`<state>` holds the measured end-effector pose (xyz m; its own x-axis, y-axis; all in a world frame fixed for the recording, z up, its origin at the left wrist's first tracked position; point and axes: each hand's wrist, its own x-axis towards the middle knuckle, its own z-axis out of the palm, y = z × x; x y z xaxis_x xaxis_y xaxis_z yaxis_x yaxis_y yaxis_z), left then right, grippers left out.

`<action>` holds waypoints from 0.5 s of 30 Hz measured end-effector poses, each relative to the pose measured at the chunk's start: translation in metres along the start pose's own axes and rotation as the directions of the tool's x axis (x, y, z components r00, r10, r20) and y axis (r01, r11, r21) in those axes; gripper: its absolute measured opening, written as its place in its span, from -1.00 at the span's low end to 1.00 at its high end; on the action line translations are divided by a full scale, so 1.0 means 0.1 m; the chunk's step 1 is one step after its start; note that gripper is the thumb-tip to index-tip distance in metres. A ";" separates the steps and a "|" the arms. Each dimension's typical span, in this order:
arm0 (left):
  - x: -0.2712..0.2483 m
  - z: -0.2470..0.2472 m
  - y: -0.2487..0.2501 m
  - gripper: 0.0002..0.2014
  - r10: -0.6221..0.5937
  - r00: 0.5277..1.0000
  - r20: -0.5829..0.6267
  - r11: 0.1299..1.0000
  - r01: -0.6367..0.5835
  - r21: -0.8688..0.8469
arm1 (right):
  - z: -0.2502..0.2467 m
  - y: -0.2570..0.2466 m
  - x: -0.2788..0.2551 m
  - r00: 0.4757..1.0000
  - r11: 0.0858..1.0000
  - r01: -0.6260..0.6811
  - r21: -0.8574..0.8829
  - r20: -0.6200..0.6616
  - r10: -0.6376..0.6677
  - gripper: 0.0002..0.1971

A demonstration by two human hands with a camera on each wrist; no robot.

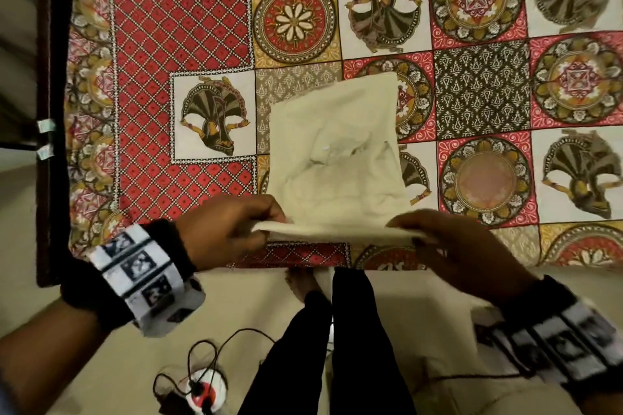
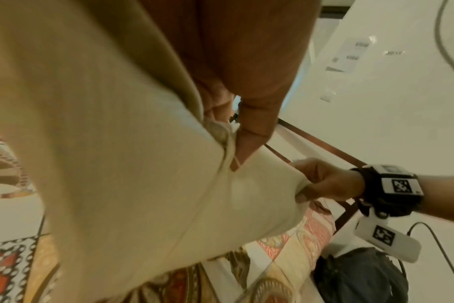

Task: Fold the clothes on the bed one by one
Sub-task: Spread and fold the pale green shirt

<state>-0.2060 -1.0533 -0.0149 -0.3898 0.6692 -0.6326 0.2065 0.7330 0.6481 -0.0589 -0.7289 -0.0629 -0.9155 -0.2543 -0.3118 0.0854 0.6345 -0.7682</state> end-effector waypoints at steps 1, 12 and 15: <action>0.05 -0.12 -0.01 -0.81 -0.006 0.999 0.034 1.000 0.007 -0.014 | -0.13 0.00 0.06 1.000 0.998 -0.013 0.069 -0.003 0.013 -0.71; 1.91 -1.35 -0.67 -0.72 -0.070 0.969 -0.239 0.935 0.147 0.322 | -0.87 0.74 2.13 0.968 0.965 -0.198 0.173 -0.118 0.220 -0.59; 2.18 -1.30 -0.83 -0.68 -0.098 0.923 -0.373 0.923 0.224 0.312 | -0.82 0.97 2.51 0.938 0.959 -0.273 0.072 -0.204 0.282 -0.60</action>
<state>-0.4250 -0.9839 -0.1512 -0.7144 0.5003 -0.4893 0.3833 0.8647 0.3244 -0.3125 -0.6712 -0.1691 -0.9142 0.0892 -0.3952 0.3602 0.6255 -0.6921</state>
